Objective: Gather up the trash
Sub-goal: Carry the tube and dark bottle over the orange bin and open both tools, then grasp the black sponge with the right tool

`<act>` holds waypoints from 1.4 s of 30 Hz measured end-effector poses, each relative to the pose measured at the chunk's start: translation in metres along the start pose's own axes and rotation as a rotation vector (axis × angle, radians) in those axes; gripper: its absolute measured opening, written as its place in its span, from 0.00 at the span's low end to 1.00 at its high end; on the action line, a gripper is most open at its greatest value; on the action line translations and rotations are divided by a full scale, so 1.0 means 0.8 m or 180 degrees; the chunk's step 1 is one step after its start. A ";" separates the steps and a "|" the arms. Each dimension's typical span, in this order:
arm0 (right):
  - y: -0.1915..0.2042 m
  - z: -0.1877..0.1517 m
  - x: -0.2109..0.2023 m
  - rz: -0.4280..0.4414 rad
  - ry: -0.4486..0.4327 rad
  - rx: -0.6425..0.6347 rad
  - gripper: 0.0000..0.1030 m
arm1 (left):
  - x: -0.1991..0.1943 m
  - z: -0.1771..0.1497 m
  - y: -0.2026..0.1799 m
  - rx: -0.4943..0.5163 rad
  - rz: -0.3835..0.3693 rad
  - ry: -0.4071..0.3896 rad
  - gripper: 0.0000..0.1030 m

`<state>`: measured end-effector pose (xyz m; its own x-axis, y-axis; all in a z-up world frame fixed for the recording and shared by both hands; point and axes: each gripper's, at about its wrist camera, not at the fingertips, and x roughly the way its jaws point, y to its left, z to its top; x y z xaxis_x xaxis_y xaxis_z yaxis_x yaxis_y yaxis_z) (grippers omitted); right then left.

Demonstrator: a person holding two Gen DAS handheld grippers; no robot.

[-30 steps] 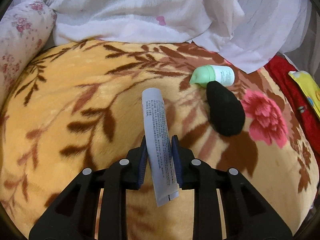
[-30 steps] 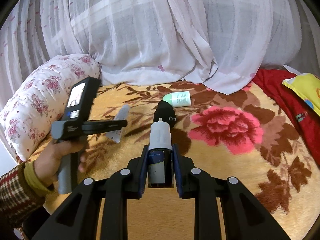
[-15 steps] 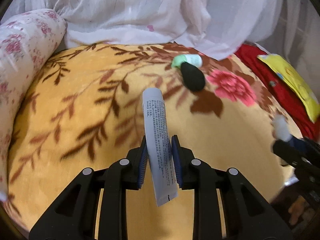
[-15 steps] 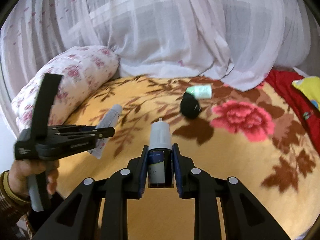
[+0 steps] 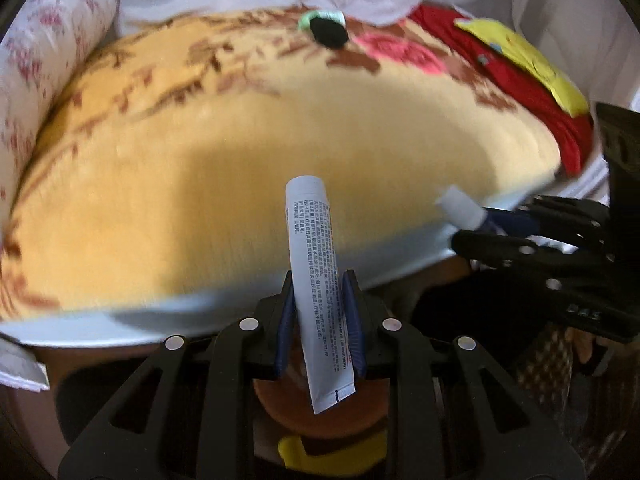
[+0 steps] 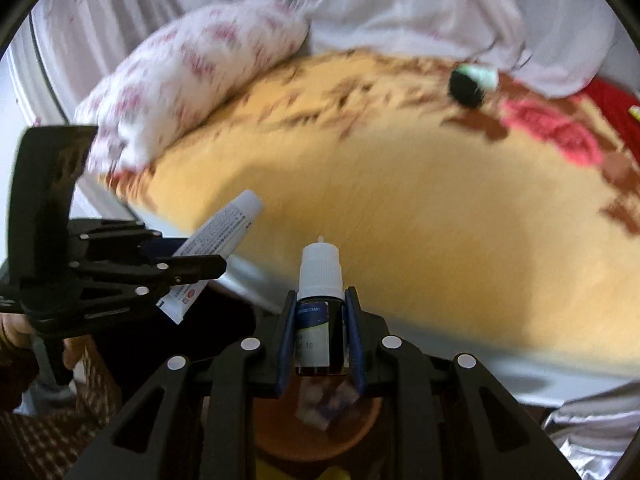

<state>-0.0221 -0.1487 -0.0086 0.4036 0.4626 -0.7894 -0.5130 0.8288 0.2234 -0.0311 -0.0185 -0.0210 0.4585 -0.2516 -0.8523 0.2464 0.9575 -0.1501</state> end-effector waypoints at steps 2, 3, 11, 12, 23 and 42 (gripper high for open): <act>0.009 -0.016 0.013 0.0080 0.0150 0.0004 0.23 | 0.001 -0.020 0.000 -0.0020 -0.0061 0.0100 0.22; 0.014 -0.024 0.019 0.0136 0.0220 0.0024 0.22 | 0.001 -0.026 -0.001 -0.0031 -0.0078 0.0122 0.22; 0.036 -0.056 0.043 0.0173 0.0508 -0.0058 0.23 | 0.011 -0.065 -0.001 -0.0051 -0.0143 0.0387 0.22; 0.037 -0.057 0.044 0.0149 0.0521 -0.0069 0.25 | 0.013 -0.068 -0.001 -0.0063 -0.0159 0.0420 0.22; 0.011 -0.050 0.023 -0.0188 0.0277 0.0080 0.76 | -0.015 -0.057 0.019 -0.0174 0.0268 0.0172 0.71; -0.087 0.090 -0.002 -0.0633 -0.0388 0.0234 0.82 | -0.014 0.024 0.012 -0.0258 0.0165 -0.0361 0.74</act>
<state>0.0675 -0.1841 0.0181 0.5820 0.3189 -0.7481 -0.3596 0.9260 0.1149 -0.0176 -0.0089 -0.0033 0.5636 -0.2115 -0.7985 0.1523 0.9767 -0.1512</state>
